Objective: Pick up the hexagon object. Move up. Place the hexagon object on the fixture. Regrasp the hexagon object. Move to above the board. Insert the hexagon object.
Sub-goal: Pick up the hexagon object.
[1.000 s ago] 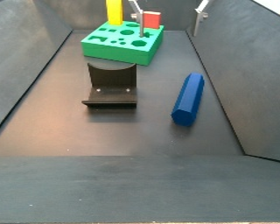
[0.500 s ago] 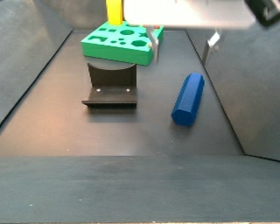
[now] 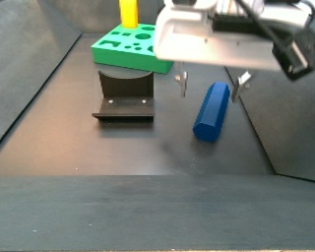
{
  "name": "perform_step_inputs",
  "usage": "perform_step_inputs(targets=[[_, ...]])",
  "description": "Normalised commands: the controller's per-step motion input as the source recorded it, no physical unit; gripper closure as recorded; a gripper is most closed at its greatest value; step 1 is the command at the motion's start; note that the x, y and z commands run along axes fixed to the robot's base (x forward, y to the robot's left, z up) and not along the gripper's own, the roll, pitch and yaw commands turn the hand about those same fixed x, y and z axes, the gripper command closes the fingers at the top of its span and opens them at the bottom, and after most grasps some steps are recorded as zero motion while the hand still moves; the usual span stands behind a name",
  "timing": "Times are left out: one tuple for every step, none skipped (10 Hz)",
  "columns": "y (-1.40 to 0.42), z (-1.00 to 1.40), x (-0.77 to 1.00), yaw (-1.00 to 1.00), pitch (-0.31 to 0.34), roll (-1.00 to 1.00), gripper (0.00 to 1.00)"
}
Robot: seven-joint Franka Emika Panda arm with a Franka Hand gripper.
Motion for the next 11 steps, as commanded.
perform_step_inputs(targets=[[0.09, -0.90, -0.09, -0.27, -0.137, 0.04, 0.00], [0.06, -1.00, 0.00, -0.23, -0.077, 0.07, 0.00], [0.00, -1.00, 0.06, -0.26, -0.056, 0.07, 0.00], [0.00, -1.00, 0.04, -0.28, -0.047, 0.07, 0.00], [0.00, -1.00, 0.05, -0.26, -0.053, 0.07, 0.00], [0.02, -1.00, 0.07, -0.19, -0.011, 0.05, 0.00], [0.04, -1.00, 0.04, -0.17, 0.000, 0.05, 0.00], [0.11, -0.51, 0.00, -0.11, -0.150, 0.01, 0.00], [0.00, 0.00, -0.02, 0.00, -0.034, 0.00, 0.00], [0.00, 0.00, -0.04, 0.00, -0.043, 0.00, 0.00], [0.00, 0.00, 0.00, 0.00, 0.000, 0.00, 0.00]])
